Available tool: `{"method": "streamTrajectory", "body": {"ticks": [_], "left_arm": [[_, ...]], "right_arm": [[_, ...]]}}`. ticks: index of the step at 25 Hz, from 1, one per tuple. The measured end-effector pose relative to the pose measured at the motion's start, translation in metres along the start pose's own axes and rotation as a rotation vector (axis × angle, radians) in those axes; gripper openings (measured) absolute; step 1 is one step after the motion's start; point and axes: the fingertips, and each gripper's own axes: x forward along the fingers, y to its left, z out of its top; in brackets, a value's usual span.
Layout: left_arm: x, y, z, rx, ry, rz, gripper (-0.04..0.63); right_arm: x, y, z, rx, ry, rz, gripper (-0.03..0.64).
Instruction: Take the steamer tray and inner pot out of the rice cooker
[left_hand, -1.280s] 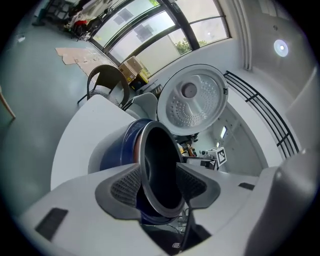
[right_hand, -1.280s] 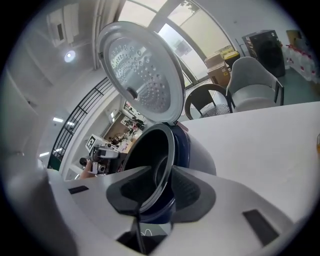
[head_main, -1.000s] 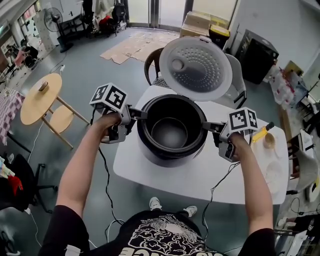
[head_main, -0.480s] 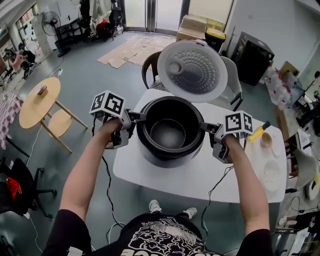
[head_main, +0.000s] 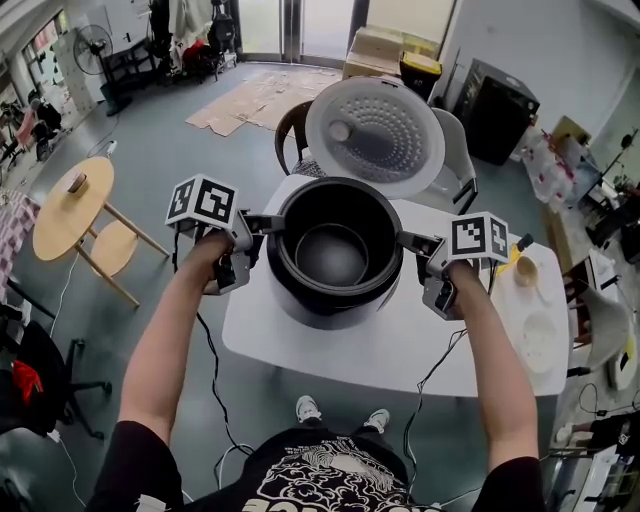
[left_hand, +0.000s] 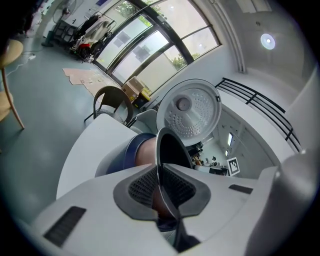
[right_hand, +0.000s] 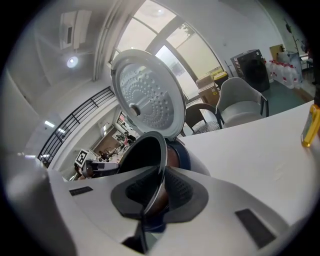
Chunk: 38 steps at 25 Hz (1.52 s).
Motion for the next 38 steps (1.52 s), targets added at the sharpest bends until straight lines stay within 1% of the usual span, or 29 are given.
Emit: {"method": "streamTrajectory", "body": {"ticks": [4, 8, 12, 15, 18, 21, 23, 28, 30, 35, 38], "left_arm": [[-0.007, -0.012, 0.004, 0.028, -0.040, 0.014, 0.041], [-0.019, -0.032, 0.009, 0.053, -0.112, 0.036, 0.041], [-0.027, -0.070, 0.007, 0.098, -0.185, 0.069, 0.040], [-0.029, -0.098, 0.006, 0.115, -0.221, 0.089, 0.041], [-0.036, -0.106, 0.002, 0.117, -0.248, 0.097, 0.041], [-0.043, -0.104, -0.001, 0.125, -0.277, 0.097, 0.041], [-0.043, -0.111, -0.004, 0.129, -0.294, 0.094, 0.041], [-0.008, -0.181, -0.026, 0.144, -0.319, 0.080, 0.041], [-0.005, -0.188, -0.026, 0.154, -0.322, 0.068, 0.041], [-0.008, -0.188, -0.021, 0.174, -0.309, 0.036, 0.041], [0.021, -0.215, -0.034, 0.187, -0.288, 0.021, 0.043]], "right_arm": [[-0.007, 0.006, 0.003, -0.003, -0.026, 0.022, 0.057], [-0.021, 0.018, 0.011, -0.007, -0.056, 0.074, 0.055], [-0.053, 0.027, 0.021, -0.045, -0.068, 0.114, 0.052], [-0.077, 0.030, 0.031, -0.069, -0.072, 0.140, 0.049], [-0.084, 0.036, 0.032, -0.076, -0.075, 0.166, 0.051], [-0.083, 0.043, 0.034, -0.090, -0.096, 0.182, 0.049], [-0.090, 0.045, 0.035, -0.102, -0.109, 0.195, 0.048], [-0.166, 0.015, 0.047, -0.112, -0.145, 0.219, 0.047], [-0.176, 0.013, 0.051, -0.135, -0.165, 0.207, 0.046], [-0.182, 0.021, 0.054, -0.160, -0.202, 0.172, 0.046], [-0.218, -0.004, 0.053, -0.148, -0.228, 0.152, 0.044]]}}
